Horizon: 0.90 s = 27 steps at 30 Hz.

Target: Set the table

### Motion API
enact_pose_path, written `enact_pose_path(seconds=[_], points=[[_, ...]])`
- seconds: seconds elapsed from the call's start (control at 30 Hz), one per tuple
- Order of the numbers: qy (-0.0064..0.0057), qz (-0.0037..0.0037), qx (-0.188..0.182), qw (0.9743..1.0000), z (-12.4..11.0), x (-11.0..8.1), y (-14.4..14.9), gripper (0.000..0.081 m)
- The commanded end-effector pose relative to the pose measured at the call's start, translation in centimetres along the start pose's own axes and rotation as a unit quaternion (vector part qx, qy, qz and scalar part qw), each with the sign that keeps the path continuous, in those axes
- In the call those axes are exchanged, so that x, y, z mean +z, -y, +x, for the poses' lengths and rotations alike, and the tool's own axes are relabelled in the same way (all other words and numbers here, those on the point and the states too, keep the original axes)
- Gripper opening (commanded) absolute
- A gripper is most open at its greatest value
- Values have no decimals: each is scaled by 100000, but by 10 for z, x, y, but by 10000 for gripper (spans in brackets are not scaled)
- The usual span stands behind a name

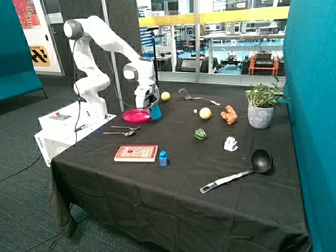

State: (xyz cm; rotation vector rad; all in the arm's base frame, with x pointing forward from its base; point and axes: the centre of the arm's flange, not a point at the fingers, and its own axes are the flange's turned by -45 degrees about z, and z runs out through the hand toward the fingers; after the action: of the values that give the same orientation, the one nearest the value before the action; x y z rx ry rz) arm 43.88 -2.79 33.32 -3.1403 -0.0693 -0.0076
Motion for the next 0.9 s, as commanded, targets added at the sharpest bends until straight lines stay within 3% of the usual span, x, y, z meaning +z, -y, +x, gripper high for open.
enact_pose_path(seconds=[0.0, 0.33, 0.4, 0.47, 0.53, 0.87], points=[[244, -20, -369, 99999, 11, 4, 0, 0], [244, -19, -618, 99998, 20, 1, 6, 0], [244, -19, -592, 99998, 20, 2, 6, 43], [244, -19, -599, 99998, 20, 2, 7, 165], [244, -19, -623, 99998, 20, 2, 7, 216], [244, -20, -117, 100000, 12, 3, 12, 222]])
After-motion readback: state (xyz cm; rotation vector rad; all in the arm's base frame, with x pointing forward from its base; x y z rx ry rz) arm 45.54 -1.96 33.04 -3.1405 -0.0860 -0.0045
